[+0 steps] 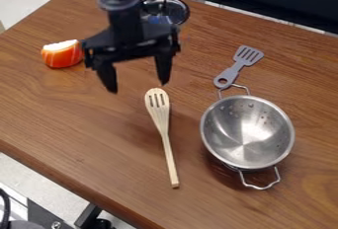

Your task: Put the wooden spatula into the silver plate

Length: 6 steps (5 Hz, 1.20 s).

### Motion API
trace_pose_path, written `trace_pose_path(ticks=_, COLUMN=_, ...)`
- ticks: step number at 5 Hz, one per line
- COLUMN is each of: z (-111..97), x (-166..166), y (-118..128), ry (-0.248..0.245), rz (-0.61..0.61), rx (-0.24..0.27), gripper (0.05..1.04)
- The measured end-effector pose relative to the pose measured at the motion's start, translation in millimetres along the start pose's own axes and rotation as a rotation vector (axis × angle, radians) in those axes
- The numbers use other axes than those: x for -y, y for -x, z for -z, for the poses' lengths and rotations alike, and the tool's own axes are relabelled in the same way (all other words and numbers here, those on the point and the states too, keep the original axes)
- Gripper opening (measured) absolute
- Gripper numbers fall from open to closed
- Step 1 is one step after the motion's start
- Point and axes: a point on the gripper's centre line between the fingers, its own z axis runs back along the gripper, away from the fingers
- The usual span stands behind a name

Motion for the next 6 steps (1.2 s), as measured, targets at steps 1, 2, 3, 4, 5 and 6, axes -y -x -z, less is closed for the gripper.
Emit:
trace_pose_path(ticks=1, z=9.9, x=0.2, y=11.1, ry=-0.019, rz=0.042, rx=0.003, gripper=1.000)
trace_pose_path(ticks=2, z=11.1, x=0.7, y=11.4, ry=-0.014, rz=0.066, rx=0.007, gripper=1.000)
trace_pose_path(ticks=3, z=14.6, x=-1.4, y=14.3, ry=-0.016, rz=0.092, rx=0.006, gripper=1.000)
trace_pose_path(ticks=4, z=21.8, x=-5.1, y=20.9, ry=-0.016, rz=0.121, rx=-0.003, gripper=1.000)
trace_pose_path(ticks=5, z=27.7, x=-5.7, y=27.8, ry=0.004, rz=0.173, rx=-0.022, gripper=1.000)
trace_pose_path(ticks=6, z=31.7, x=-3.7, y=28.3, ry=0.019, rz=0.171, rx=0.005, gripper=1.000)
